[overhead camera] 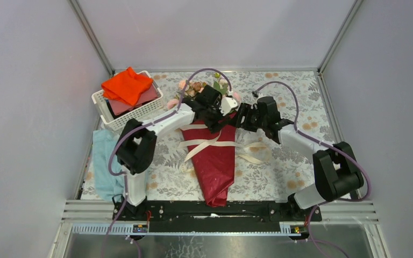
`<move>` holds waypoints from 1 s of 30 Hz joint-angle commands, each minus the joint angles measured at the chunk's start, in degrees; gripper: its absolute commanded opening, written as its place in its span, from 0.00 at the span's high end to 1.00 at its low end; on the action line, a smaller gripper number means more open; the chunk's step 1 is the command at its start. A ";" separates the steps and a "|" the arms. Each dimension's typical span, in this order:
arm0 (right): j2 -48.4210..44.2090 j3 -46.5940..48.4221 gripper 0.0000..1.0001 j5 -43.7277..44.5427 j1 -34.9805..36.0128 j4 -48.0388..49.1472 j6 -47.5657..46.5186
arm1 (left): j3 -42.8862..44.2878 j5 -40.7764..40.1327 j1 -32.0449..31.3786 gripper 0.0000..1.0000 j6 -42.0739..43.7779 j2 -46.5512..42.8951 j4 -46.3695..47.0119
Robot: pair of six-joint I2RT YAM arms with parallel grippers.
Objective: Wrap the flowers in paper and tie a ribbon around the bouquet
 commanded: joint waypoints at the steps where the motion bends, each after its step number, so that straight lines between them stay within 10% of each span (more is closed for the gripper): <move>1: -4.37 -1.92 0.34 0.73 0.48 -0.09 -0.73 | 4.99 -12.79 -1.95 0.02 1.33 1.63 3.42; 9: -8.30 -8.40 0.56 -7.64 1.30 6.95 4.28 | 0.55 -4.21 2.68 0.02 7.88 -12.09 -1.48; 12: -7.25 -8.84 0.57 -9.27 2.01 9.83 6.23 | -7.22 6.05 0.28 0.16 19.90 -16.49 -8.28; 23: -4.39 -7.45 0.63 -9.30 5.79 10.00 8.12 | -13.01 4.33 -0.84 0.06 22.31 -7.22 -3.90; 30: -5.18 -11.36 0.69 -9.59 6.02 11.25 10.94 | -15.43 0.34 -0.86 0.39 20.06 -4.92 0.84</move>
